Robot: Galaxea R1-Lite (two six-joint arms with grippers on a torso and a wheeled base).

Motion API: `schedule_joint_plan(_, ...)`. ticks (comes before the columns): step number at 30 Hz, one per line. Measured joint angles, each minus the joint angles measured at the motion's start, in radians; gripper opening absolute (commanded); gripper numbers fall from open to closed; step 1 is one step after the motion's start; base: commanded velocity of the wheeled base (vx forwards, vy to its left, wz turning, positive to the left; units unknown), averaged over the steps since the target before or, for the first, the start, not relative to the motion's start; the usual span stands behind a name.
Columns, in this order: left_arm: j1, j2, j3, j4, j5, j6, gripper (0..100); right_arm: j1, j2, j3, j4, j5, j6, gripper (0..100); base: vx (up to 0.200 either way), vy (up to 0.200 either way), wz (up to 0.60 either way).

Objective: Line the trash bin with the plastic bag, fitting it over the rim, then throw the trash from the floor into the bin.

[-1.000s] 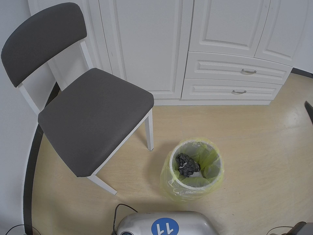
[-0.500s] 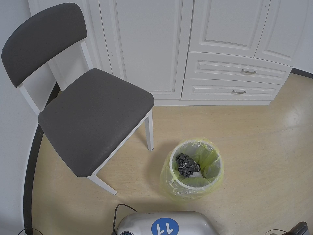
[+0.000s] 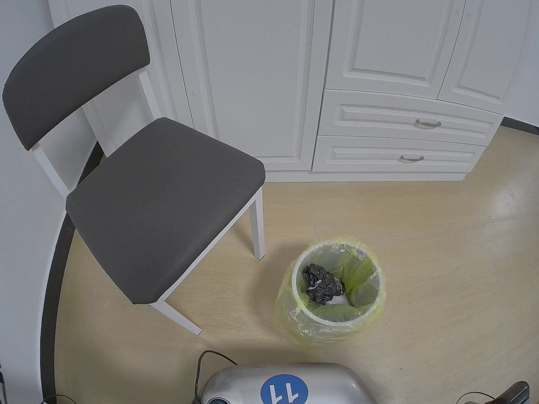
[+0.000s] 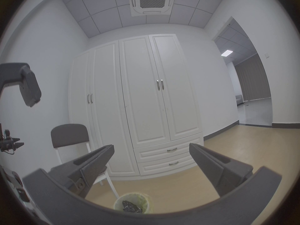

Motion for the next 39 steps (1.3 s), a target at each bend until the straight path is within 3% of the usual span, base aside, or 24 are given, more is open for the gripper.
schedule_joint_plan(11, 0.011, -0.030, 0.232, -0.017, -0.001, -0.086, 100, -0.001, -0.009, 0.092, -0.006, -0.001, -0.087, 100, 0.000, 0.000, 0.00)
schedule_joint_plan(14, 0.011, -0.032, 0.254, 0.031, -0.009, -0.095, 100, -0.001, -0.009, 0.121, -0.033, -0.001, -0.111, 100, 0.000, 0.000, 0.00)
schedule_joint_plan(22, 0.012, -0.034, 0.265, 0.151, -0.113, -0.140, 100, -0.001, -0.009, 0.265, -0.136, 0.002, -0.186, 100, 0.000, 0.000, 0.00)
schedule_joint_plan(32, 0.012, -0.034, 0.265, 0.143, -0.127, -0.150, 100, -0.002, -0.009, 0.290, 0.099, 0.013, -0.212, 100, 0.000, 0.000, 0.00)
schedule_joint_plan(35, 0.011, -0.034, 0.265, 0.141, -0.127, -0.150, 100, -0.002, -0.008, 0.290, 0.133, 0.040, -0.177, 100, 0.000, 0.000, 0.00)
schedule_joint_plan(39, 0.011, -0.034, 0.265, 0.141, -0.127, -0.150, 100, -0.002, -0.008, 0.291, 0.133, 0.140, -0.179, 100, 0.000, 0.000, 0.00)
